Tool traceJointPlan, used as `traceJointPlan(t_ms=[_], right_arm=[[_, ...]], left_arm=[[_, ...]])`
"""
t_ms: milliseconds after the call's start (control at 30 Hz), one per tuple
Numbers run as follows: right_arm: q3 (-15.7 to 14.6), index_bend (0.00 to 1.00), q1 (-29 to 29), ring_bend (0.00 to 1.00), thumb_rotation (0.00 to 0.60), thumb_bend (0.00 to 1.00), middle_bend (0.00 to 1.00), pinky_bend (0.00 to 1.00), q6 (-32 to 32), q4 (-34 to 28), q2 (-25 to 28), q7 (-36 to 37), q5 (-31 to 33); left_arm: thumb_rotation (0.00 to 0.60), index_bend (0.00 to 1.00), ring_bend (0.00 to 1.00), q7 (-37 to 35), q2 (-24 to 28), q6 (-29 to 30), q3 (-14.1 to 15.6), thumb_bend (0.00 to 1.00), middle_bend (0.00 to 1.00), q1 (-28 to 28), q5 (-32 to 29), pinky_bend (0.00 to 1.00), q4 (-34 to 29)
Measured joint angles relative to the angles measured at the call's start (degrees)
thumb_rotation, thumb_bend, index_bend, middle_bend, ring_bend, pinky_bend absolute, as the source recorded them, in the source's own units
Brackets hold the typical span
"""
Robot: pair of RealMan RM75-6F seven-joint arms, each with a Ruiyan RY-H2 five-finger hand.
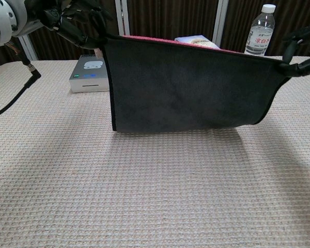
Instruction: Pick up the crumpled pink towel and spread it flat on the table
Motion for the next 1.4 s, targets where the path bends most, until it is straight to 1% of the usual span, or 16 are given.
traceJointPlan(t_ms=[367,567,700,1067,1400], right_arm=[[-6.4,0.72,-4.8,0.00,0.600,0.58,0.14,0.00,2.0,-1.4,-1.6,0.9,-8.2],[-9.3,0.72,-6.6,0.00,0.600,0.58,0.14,0.00,1.9,-1.3,-2.6,0.9,-10.5],[-11.2,0.72,-7.7,0.00,0.600,0.58,0.14,0.00,1.2,-0.6,-3.5,0.9,-11.8],[-14.9,0.72,-10.5,0.00,0.600,0.58,0.14,0.00,-2.1,2.0,-4.2,3.7,-14.8],[-17.2,0.72,-12.2,0.00,0.600,0.58,0.14,0.00,-5.0,3.9,-3.9,5.6,-16.9]], left_arm=[[0.600,0.64,0.00,-0.1,-1.4,2.2,5.3,0.50,0.14,4.8,7.3,0.00,-4.3],[0.600,0.64,0.00,-0.3,-2.0,2.8,7.6,0.50,0.14,7.0,10.6,0.00,-4.9],[0.600,0.64,0.00,-0.3,-2.5,2.6,9.7,0.50,0.14,8.6,13.1,0.00,-4.5],[0.600,0.65,0.00,-1.1,-5.1,-0.1,13.1,0.50,0.15,11.2,15.9,0.00,-2.9],[0.600,0.65,0.00,-0.3,-7.4,-1.9,14.6,0.50,0.15,12.9,16.8,0.00,-1.4]])
